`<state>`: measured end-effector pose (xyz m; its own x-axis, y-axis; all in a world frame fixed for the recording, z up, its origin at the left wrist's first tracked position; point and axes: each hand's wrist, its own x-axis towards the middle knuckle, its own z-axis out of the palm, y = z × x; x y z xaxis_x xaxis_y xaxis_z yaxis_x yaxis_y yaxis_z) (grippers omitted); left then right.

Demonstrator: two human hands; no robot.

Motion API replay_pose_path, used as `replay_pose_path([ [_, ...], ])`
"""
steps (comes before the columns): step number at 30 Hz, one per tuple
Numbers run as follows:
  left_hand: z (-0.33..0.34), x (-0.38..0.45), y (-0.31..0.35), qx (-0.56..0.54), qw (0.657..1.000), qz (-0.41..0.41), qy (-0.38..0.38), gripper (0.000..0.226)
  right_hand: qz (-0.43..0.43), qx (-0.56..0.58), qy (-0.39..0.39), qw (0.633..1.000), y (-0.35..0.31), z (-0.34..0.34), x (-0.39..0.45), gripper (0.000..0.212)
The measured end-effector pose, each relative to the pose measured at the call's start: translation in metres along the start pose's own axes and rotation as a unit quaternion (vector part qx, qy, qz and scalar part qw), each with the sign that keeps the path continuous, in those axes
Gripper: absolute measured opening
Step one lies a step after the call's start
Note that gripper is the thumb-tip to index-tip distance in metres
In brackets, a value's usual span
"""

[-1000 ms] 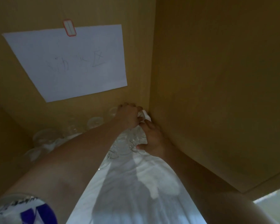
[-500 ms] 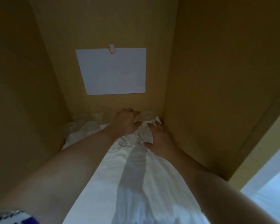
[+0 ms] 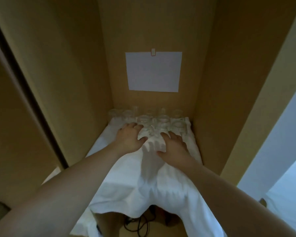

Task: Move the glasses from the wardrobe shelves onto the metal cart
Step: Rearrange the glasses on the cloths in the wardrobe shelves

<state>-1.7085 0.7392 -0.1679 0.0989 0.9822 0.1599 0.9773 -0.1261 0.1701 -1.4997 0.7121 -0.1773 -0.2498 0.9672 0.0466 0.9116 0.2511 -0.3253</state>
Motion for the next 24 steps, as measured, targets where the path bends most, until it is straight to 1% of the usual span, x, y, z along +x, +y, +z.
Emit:
replay_pose_path([
  [3, -0.002, -0.031, -0.011, 0.006, 1.0, -0.025, -0.01, 0.066, -0.026, -0.007, 0.002, 1.0, -0.019, 0.007, -0.014, 0.08],
  [5, -0.006, -0.049, -0.016, 0.001, 0.999, -0.036, -0.001, 0.066, -0.036, -0.009, 0.0, 0.999, -0.033, 0.011, -0.022, 0.079],
  [14, -0.023, -0.133, -0.058, -0.01, 0.998, -0.057, 0.011, 0.063, -0.06, -0.011, -0.015, 0.998, -0.103, 0.039, -0.049, 0.079],
  [18, -0.028, -0.182, -0.094, 0.0, 0.997, -0.071, -0.013, 0.062, -0.07, 0.006, -0.017, 0.997, -0.151, 0.068, -0.066, 0.079],
  [20, -0.032, -0.209, -0.117, -0.001, 0.996, -0.083, -0.023, 0.062, -0.076, 0.013, -0.033, 0.996, -0.179, 0.082, -0.079, 0.079],
  [24, -0.044, -0.258, -0.163, 0.005, 0.994, -0.107, -0.019, 0.059, -0.093, 0.011, -0.053, 0.994, -0.234, 0.111, -0.105, 0.078],
])
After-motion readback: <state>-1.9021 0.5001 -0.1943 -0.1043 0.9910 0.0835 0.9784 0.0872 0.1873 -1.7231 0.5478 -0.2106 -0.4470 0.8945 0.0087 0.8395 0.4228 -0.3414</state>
